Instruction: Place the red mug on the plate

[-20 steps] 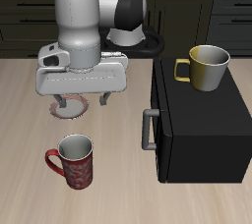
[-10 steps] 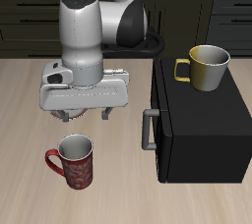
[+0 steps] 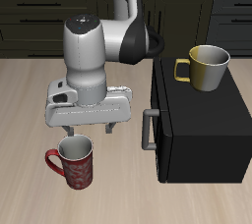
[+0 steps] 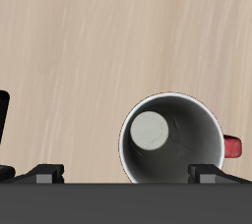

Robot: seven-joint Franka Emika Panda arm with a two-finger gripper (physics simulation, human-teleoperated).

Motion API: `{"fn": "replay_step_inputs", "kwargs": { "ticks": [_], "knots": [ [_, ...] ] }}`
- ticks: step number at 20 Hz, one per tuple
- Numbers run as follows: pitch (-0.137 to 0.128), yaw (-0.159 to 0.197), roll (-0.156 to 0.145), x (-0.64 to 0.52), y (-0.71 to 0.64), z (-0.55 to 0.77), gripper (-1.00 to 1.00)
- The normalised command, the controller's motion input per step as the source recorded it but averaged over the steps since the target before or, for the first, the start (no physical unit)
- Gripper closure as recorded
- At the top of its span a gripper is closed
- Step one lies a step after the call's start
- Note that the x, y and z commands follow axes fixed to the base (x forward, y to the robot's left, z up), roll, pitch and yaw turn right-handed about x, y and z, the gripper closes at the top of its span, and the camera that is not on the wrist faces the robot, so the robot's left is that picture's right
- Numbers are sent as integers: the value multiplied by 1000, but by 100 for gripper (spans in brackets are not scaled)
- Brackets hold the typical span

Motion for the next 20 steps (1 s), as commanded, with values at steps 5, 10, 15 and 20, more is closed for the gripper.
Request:
{"fn": "replay_step_inputs", "kwargs": {
  "ticks": [5, 10, 15, 20],
  "knots": [
    [30, -5, 3, 48, 19, -214, -100],
    [10, 2, 2, 10, -5, -88, -100],
    [12, 3, -2, 17, 1, -101, -100],
    [16, 0, -3, 34, 32, -150, -100]
  ]
}}
